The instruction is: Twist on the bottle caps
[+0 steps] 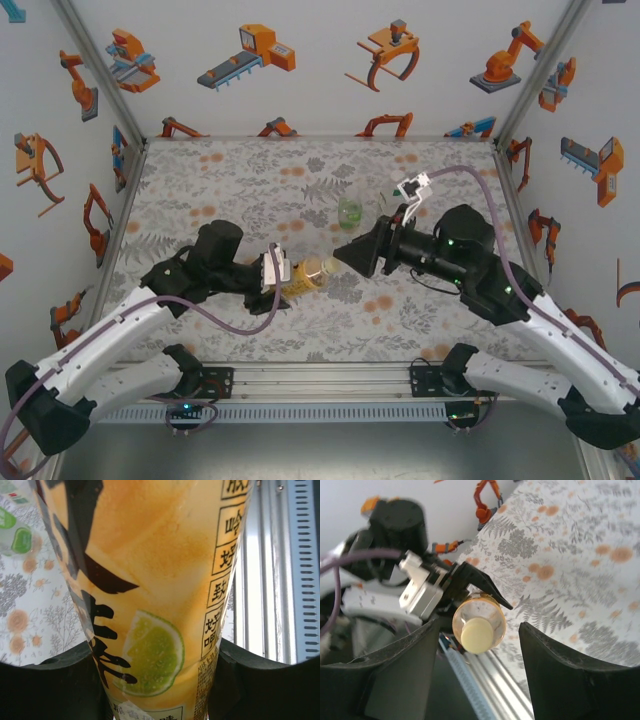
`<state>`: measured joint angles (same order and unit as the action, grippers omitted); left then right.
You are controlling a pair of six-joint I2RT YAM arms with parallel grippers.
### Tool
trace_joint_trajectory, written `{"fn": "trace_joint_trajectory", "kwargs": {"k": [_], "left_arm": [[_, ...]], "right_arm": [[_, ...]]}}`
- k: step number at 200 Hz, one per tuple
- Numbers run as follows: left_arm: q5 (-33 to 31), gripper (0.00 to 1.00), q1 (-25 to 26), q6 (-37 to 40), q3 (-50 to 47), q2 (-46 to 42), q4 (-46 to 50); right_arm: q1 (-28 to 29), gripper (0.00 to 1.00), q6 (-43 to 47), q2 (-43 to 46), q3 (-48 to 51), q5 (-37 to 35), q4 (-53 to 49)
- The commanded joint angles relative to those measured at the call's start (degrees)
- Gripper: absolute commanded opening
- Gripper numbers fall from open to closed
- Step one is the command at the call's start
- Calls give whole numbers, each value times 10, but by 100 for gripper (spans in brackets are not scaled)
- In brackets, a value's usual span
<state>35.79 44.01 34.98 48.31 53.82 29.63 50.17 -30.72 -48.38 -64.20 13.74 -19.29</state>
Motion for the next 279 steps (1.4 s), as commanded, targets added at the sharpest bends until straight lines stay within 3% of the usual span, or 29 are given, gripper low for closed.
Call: {"fn": "trace_joint_trajectory", "kwargs": {"k": [1,29,75,124,222,254,279], "left_arm": [[62,0,3,23,25,6,20],[91,0,3,33,35,16,47],[92,0,6,36,37,18,57],[91,0,6,33,41,26,60],[102,0,6,31,42,27,60],[99,0,6,33,42,23,61],[77,0,6,28,40,16,53]], "right_arm": [[3,59,229,6,-17,114,-18],[3,57,409,-25,-67,209,-108],[5,57,542,-60,-87,285,-149],[6,54,551,-75,-78,275,-129],[7,38,552,-93,-76,268,-127],[7,17,530,-95,-77,253,-126],[6,1,454,-93,-63,221,-96]]}}
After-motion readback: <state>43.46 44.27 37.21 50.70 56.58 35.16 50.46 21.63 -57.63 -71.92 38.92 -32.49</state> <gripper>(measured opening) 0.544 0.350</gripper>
